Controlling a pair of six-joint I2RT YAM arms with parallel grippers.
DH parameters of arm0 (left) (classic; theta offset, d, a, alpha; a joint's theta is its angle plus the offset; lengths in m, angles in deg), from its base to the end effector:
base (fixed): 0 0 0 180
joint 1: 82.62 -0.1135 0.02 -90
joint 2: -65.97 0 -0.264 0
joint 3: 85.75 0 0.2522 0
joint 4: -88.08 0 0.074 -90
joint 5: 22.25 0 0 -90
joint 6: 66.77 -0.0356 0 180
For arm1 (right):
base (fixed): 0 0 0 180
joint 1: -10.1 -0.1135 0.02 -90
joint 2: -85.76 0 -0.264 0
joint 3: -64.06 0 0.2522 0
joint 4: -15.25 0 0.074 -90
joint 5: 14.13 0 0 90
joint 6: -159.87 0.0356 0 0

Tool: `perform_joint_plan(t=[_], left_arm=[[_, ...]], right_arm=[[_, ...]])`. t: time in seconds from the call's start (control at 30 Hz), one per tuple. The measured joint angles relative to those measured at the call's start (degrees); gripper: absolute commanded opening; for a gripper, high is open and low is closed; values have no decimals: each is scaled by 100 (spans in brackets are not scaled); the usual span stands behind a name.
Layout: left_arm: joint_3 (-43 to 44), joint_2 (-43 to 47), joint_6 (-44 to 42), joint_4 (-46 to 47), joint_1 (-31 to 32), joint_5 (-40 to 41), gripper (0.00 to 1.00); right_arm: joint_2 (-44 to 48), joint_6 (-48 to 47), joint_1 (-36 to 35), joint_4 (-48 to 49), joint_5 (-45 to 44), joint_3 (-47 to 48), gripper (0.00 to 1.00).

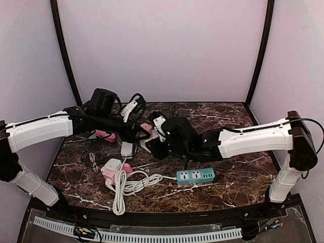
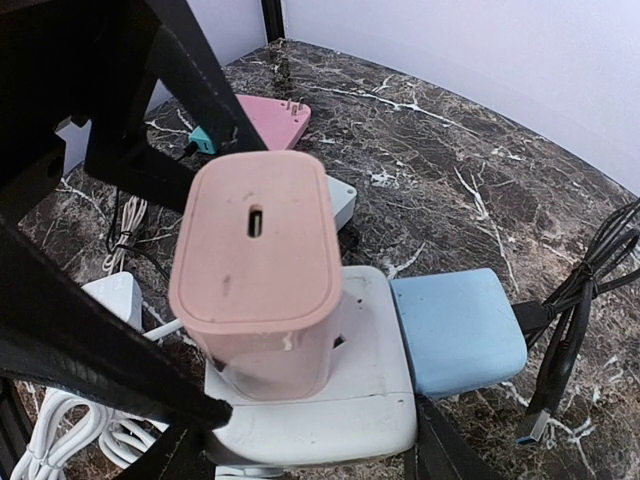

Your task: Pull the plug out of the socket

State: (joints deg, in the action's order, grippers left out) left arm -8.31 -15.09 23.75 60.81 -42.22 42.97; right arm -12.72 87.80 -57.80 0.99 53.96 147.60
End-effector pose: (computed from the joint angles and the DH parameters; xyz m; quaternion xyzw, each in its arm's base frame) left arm 0.2355 -0.2200 0.3038 0.3892 0.7626 -0.3433 0.3861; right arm 0.1613 0.3619 0.2574 -0.2705 0.8082 0.2182 0.4755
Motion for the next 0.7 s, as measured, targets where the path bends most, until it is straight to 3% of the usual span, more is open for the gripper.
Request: perform_joint_plan(t=[0.23,0.7], left_arm=[[0,0,-50,-2,-7,61,31],[2,-20,-35,0,-4,92,14]], right_arm=[[0,48,0,-17,-2,7,0],[0,103,0,-46,-39,7,0]])
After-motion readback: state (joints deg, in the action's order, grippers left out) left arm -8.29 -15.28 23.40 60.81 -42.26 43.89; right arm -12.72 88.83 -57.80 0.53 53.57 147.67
